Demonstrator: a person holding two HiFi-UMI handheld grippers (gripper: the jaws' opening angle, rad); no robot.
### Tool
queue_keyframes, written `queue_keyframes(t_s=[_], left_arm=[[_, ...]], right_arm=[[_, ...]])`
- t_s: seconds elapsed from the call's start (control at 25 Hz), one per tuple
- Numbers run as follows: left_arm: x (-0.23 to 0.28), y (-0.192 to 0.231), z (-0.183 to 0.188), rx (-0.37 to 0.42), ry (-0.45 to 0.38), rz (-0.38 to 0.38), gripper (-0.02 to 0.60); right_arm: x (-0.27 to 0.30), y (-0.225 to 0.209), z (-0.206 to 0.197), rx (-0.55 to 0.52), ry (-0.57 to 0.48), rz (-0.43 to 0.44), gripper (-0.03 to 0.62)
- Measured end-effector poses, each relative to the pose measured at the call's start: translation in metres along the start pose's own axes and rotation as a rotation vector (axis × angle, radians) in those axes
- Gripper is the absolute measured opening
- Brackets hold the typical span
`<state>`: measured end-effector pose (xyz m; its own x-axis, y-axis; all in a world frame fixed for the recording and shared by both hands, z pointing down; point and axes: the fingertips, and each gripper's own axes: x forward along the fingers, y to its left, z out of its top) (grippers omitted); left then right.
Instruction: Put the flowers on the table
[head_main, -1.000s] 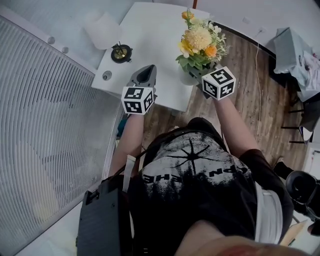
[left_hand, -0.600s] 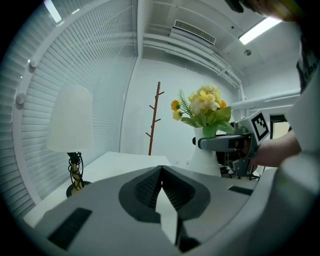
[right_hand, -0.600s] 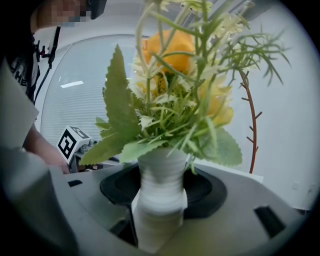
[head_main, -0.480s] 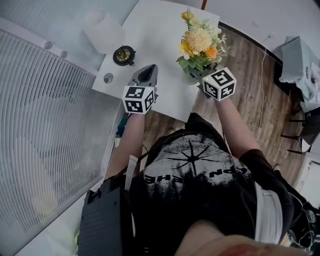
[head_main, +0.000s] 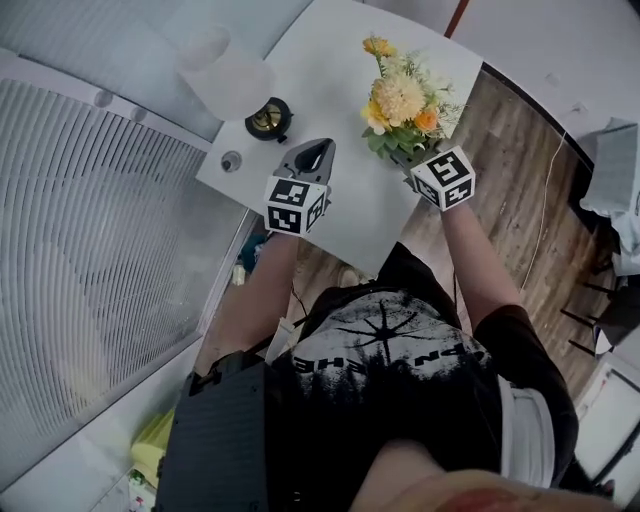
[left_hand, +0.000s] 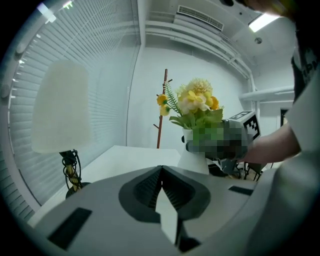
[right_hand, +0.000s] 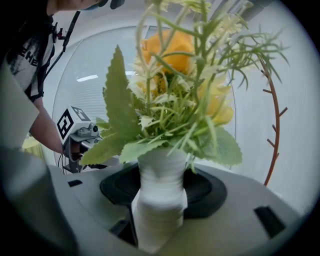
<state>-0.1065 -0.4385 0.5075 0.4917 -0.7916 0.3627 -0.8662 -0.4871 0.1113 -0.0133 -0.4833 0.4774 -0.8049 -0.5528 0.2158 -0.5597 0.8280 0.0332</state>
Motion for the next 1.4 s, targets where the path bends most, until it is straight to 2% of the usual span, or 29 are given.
queue_keyframes(t_s=[0.2, 0.44, 0.72, 1.0, 1.4], left_arm=[[0.028, 0.007, -0.016, -0.031, 0.034, -0.002, 0.012], [0.044, 0.021, -0.025, -0.026, 0.073, 0.018, 0.012], [0.070, 0.028, -0.032, -0.057, 0.096, 0.021, 0.012], [0.077, 0.026, -0.035, -0.067, 0.100, 0.017, 0.012], [0.078, 0.026, -0.038, -0.096, 0.098, 0.030, 0.012]], right_arm=[[0.025, -0.026, -0.007, 0.008, -0.035, 0.019, 0.247], [0.057, -0.034, -0.007, 0.017, -0.102, 0.058, 0.247], [0.073, -0.053, -0.011, 0.008, -0.163, 0.048, 0.247], [0.077, -0.061, -0.029, 0.039, -0.158, 0.012, 0.247], [0.079, -0.061, -0.035, 0.035, -0.178, 0.011, 0.247]])
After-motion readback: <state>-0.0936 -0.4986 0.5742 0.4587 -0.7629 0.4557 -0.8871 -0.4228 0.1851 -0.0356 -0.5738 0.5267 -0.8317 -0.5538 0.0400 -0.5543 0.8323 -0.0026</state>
